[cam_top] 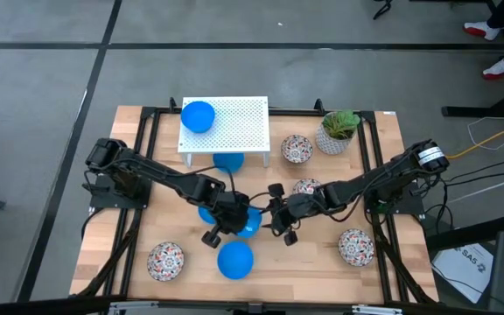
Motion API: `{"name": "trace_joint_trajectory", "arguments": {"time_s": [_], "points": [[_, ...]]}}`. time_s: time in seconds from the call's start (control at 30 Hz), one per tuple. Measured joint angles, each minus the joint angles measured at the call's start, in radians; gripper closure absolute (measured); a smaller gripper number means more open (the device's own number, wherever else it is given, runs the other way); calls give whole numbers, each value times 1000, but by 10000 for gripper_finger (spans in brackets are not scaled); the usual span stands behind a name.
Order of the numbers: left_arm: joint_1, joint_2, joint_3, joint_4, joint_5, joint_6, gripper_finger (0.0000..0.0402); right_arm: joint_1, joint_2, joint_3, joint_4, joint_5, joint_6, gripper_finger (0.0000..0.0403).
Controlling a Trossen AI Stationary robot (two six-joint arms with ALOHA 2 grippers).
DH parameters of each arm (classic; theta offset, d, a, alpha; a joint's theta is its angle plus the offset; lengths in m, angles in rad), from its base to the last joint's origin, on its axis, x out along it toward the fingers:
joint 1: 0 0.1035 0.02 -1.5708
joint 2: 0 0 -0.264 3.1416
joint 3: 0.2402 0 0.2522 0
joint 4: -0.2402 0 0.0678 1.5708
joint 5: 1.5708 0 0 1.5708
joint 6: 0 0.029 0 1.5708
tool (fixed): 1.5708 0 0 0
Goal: Pick & Place Mini bowls
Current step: Stack the blue bowl on the blue bowl on the shelf
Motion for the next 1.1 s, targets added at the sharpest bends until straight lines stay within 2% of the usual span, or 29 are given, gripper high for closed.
{"name": "trace_joint_trajectory", "arguments": {"time_s": [0.37, 0.8, 1.1], "points": [[6, -118, 1, -48, -46, -3, 398, 0, 0, 0, -64, 43, 33, 220], [6, -322, 1, -92, -302, 3, 398, 0, 0, 0, -92, 40, 38, 220], [6, -413, 1, -94, -574, -31, 398, -2, 0, 0, -116, 40, 55, 221]]}}
